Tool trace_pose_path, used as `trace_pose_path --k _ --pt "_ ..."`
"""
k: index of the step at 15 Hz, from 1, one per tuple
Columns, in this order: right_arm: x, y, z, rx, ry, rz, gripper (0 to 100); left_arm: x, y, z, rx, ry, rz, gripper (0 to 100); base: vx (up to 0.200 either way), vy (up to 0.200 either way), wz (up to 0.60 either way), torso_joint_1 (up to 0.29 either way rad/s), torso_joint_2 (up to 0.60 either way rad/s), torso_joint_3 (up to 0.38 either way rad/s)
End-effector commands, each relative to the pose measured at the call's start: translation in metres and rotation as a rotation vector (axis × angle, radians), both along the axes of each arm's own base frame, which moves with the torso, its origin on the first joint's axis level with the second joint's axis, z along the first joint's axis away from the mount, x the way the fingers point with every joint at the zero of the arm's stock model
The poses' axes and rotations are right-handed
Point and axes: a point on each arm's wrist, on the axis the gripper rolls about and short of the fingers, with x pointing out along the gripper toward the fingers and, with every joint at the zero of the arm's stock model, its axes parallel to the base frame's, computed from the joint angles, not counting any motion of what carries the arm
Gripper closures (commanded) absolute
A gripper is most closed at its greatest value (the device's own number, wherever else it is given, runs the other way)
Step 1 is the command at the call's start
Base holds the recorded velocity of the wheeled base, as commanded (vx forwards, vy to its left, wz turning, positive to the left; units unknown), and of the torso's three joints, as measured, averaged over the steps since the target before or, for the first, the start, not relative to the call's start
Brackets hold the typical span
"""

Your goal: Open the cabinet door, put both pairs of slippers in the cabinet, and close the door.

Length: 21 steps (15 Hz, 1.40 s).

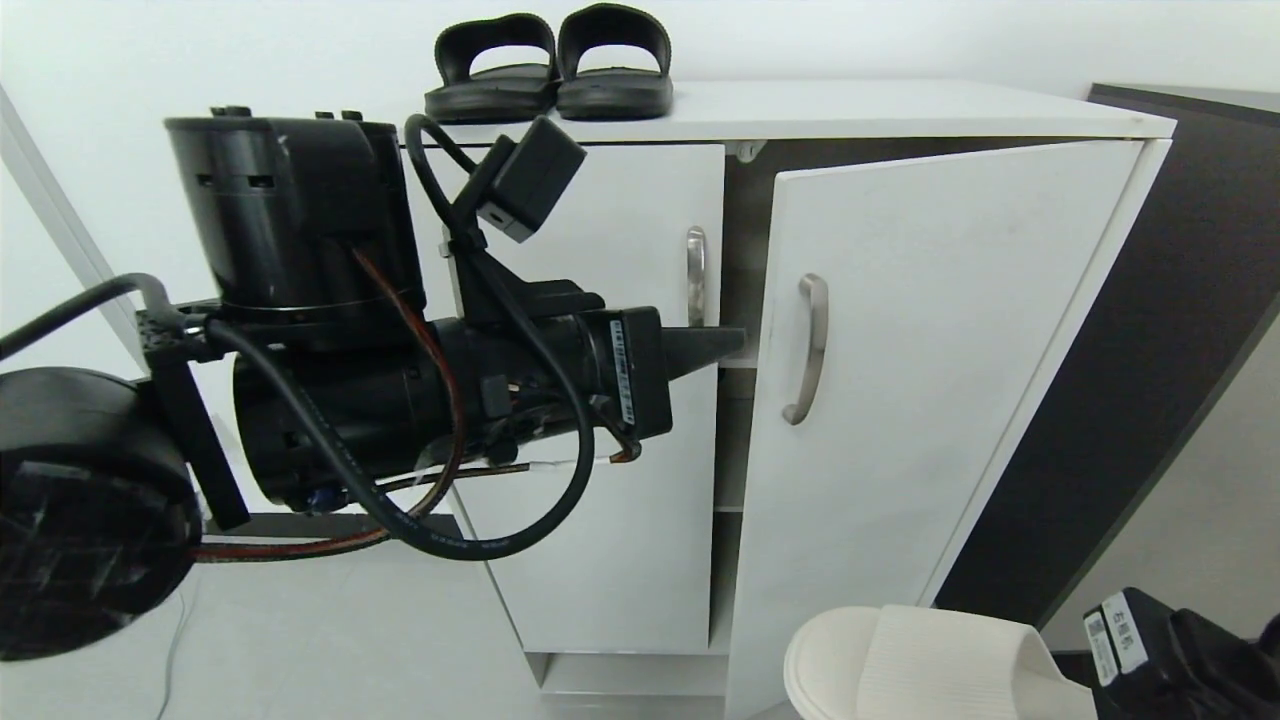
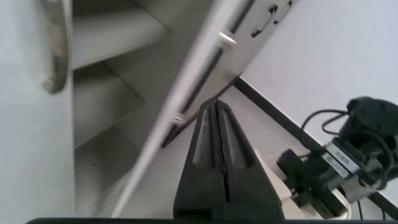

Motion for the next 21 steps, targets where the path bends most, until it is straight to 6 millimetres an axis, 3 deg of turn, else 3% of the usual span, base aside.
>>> trace_pose_path --k 1,5,10,15,18,21 --pt "-0.003 -0.001 0.001 0.004 -0.005 0.010 100 0.009 0.000 0.001 -0.005 -0.003 0.018 100 0.000 0.000 0.00 0.000 0.00 0.000" --pt "-0.011 -0.003 -0.003 0.000 -0.003 0.042 100 0.048 -0.029 -0.014 -0.029 0.002 0.034 100 0.000 0.000 0.00 0.000 0.00 0.000" --pt "-0.014 -0.002 -0.007 -0.013 0.006 0.056 100 0.067 -0.045 -0.025 -0.069 -0.025 0.033 100 -0.040 0.000 0.00 0.001 0.00 0.001" --pt "-0.019 -0.003 -0.010 -0.018 0.011 0.083 100 0.063 -0.053 -0.029 -0.065 -0.020 0.010 100 -0.200 0.000 0.00 0.000 0.00 0.004" --pt "-0.021 -0.004 -0.012 -0.021 0.012 0.090 100 0.038 -0.077 -0.027 -0.064 -0.030 -0.083 100 -0.200 0.000 0.00 0.006 0.01 0.001" --pt "-0.021 -0.004 -0.012 -0.022 0.014 0.091 100 0.031 -0.077 -0.021 -0.081 -0.047 -0.088 100 -0.200 0.000 0.00 0.002 0.00 0.001"
